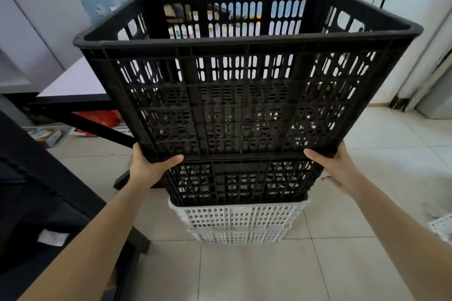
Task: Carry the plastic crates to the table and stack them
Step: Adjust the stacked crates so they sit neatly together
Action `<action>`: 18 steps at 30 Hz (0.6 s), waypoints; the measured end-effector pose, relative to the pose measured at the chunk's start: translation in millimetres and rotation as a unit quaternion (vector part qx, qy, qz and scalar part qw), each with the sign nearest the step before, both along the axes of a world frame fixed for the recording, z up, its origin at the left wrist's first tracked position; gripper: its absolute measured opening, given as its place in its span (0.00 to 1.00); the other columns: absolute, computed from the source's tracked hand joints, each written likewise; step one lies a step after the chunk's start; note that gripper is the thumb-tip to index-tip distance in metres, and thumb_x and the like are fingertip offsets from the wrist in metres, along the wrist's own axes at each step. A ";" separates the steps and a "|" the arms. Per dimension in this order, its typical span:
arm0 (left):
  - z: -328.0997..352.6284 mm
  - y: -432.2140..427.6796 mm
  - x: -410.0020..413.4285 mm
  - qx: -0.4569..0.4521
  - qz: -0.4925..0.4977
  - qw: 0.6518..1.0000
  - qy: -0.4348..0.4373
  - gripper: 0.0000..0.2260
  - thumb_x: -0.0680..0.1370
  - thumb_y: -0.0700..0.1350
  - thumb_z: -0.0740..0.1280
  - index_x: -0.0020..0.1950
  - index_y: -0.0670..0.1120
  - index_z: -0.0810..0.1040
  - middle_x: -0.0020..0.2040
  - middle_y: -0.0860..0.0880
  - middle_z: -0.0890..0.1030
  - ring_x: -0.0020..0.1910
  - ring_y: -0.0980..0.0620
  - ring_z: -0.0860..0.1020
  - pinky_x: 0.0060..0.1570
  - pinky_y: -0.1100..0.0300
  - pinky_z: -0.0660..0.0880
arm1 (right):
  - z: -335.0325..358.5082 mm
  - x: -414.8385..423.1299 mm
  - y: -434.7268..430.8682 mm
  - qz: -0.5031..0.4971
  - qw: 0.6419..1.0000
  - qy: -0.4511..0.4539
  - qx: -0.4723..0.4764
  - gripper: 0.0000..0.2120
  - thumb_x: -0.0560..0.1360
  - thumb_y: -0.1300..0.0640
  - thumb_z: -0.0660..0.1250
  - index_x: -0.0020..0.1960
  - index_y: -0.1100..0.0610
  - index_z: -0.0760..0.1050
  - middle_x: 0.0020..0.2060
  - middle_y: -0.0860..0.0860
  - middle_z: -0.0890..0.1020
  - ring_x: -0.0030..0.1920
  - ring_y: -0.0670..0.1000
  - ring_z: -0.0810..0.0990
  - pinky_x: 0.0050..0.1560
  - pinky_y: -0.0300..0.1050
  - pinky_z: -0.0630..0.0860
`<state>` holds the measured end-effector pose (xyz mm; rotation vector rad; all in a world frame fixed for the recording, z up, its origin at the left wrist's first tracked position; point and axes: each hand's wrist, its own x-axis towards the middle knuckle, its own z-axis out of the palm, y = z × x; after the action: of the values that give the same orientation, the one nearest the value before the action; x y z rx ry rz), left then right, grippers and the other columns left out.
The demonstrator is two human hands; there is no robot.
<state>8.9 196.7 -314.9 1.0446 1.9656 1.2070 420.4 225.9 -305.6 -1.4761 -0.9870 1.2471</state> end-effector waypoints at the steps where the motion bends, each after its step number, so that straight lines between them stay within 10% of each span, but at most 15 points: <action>1: -0.5 3.0 -2.2 -0.001 -0.003 1.000 -0.006 0.46 0.59 0.51 0.83 0.71 0.52 0.62 0.68 0.50 0.74 0.68 0.45 0.73 0.65 0.41 0.73 | -1.7 -0.8 1.9 0.000 1.000 0.000 0.003 0.35 0.69 0.61 0.75 0.70 0.49 0.61 0.57 0.41 0.77 0.58 0.49 0.75 0.53 0.52 0.68; 8: 1.6 3.1 -2.1 0.044 -0.023 0.999 0.016 0.33 0.60 0.44 0.83 0.58 0.65 0.72 0.55 0.58 0.79 0.55 0.57 0.79 0.59 0.48 0.76 | -4.7 0.1 4.1 -0.001 0.999 -0.032 0.003 0.39 0.68 0.56 0.76 0.72 0.47 0.59 0.55 0.38 0.75 0.60 0.48 0.71 0.56 0.53 0.65; 11: 1.9 5.7 -7.8 0.015 -0.059 0.998 0.007 0.42 0.60 0.46 0.83 0.69 0.44 0.68 0.66 0.45 0.76 0.66 0.46 0.75 0.65 0.42 0.73 | 1.8 -0.4 1.0 0.007 0.997 -0.081 -0.009 0.40 0.66 0.52 0.77 0.72 0.46 0.59 0.53 0.34 0.75 0.61 0.48 0.72 0.59 0.51 0.66; 18: 4.2 4.9 -5.1 -0.054 -0.044 0.996 0.054 0.38 0.65 0.48 0.80 0.70 0.40 0.68 0.65 0.42 0.77 0.65 0.40 0.75 0.62 0.39 0.74 | 17.0 -10.6 -18.0 -0.013 0.966 -0.254 -0.045 0.42 0.68 0.42 0.73 0.74 0.50 0.55 0.68 0.51 0.73 0.66 0.60 0.72 0.61 0.51 0.70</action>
<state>3.8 201.6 -310.7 1.1496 2.0202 1.0036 409.8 207.9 -288.6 -1.9278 -1.2457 0.9168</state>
